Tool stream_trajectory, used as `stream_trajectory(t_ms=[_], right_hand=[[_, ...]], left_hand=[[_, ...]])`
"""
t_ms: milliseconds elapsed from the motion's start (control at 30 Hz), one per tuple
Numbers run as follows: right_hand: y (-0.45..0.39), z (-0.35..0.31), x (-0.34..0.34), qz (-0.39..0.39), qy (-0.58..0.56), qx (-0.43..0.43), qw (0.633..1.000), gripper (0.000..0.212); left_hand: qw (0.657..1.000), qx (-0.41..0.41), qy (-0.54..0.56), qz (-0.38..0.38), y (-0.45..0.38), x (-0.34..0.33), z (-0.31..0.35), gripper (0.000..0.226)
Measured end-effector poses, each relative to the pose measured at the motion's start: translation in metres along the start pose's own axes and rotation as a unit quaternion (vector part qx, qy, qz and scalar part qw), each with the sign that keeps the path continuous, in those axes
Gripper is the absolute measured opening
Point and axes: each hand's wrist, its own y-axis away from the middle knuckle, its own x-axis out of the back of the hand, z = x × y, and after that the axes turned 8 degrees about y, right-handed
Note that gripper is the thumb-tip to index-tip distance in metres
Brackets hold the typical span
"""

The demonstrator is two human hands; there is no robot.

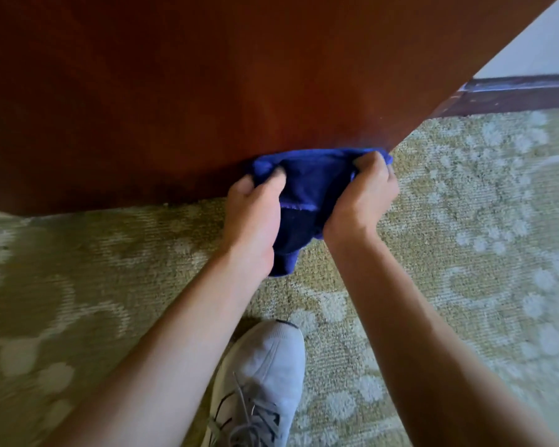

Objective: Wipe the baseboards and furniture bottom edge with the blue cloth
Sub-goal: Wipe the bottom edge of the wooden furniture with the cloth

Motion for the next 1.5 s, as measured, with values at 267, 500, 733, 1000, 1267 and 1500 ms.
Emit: stream_trajectory(t_ms=[267,500,733,1000,1267,1500], right_hand=[[-0.018,0.011,0.017,-0.075,0.156,-0.138,0.975,0.005],[-0.042,-0.016,0.031,0.006,0.052,-0.017,0.998,0.02],[-0.039,0.002,0.03,-0.076,0.198,-0.104,0.972,0.013],[0.033,-0.07,0.006,-0.003,-0.012,0.213,0.977,0.005],[-0.017,0.018,0.026,-0.118,0.203,-0.081,0.969,0.015],[0.016,-0.048,0.005,-0.063,0.082,-0.041,0.994,0.014]], left_hand=[[0.988,0.096,-0.108,0.054,-0.034,-0.01,-0.023,0.026],[0.997,0.02,-0.055,-0.053,-0.014,-0.037,-0.026,0.009],[0.994,0.086,-0.058,0.033,-0.025,-0.032,-0.029,0.022],[0.961,-0.239,0.136,-0.024,0.036,-0.025,0.022,0.015],[0.992,0.081,-0.093,0.025,-0.04,-0.006,-0.042,0.019],[0.989,-0.109,0.1,0.008,0.019,-0.011,0.016,0.012]])
